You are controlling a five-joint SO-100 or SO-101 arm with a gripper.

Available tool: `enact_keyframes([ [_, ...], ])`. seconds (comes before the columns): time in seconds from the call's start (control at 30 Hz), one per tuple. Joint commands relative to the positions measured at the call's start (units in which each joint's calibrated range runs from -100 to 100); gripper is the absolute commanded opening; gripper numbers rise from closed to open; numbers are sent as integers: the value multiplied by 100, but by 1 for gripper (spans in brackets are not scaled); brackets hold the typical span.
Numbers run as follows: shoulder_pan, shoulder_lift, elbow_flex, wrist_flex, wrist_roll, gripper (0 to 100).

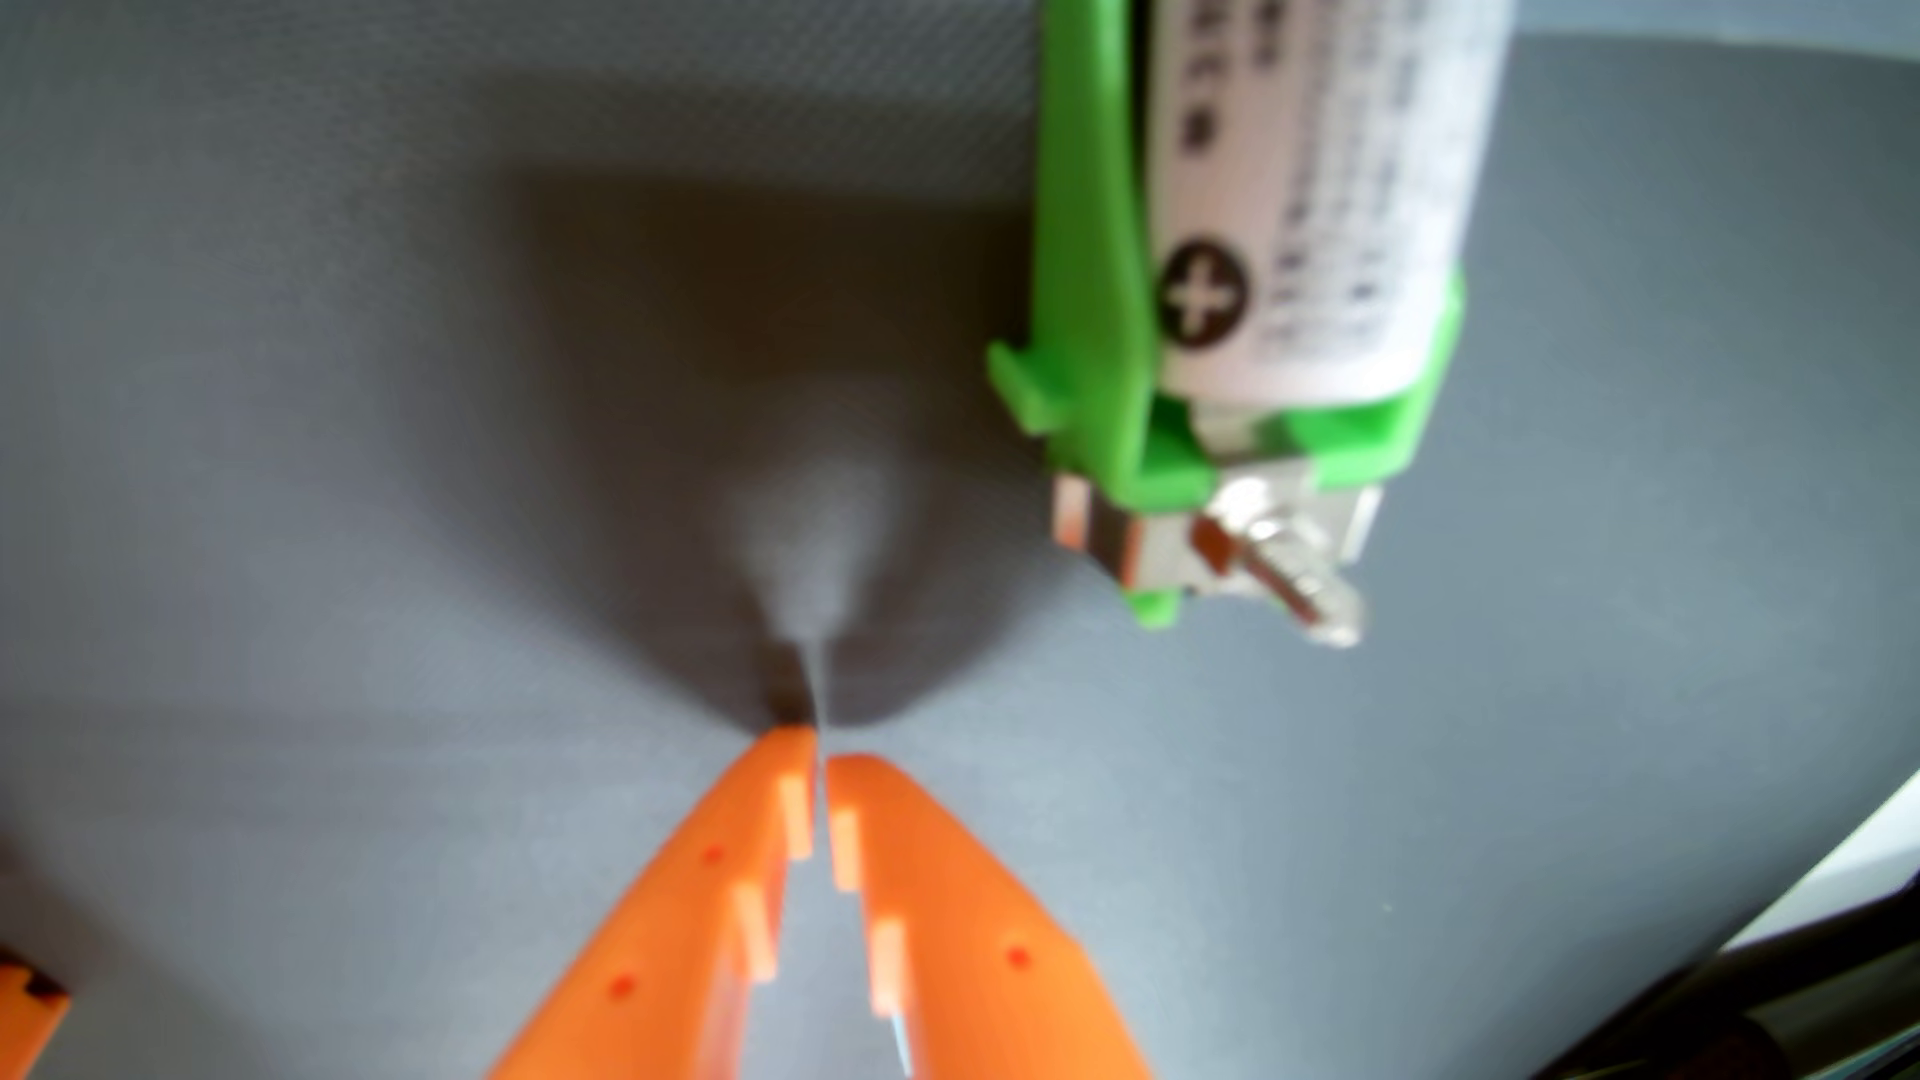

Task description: Insert Battery

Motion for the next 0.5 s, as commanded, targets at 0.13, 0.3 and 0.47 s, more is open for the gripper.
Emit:
enact_keyframes([
  [0.13, 48, -109, 13, -24, 15, 2],
  [0.3, 48, -109, 13, -24, 15, 2],
  [0.47, 48, -109, 13, -24, 15, 2],
])
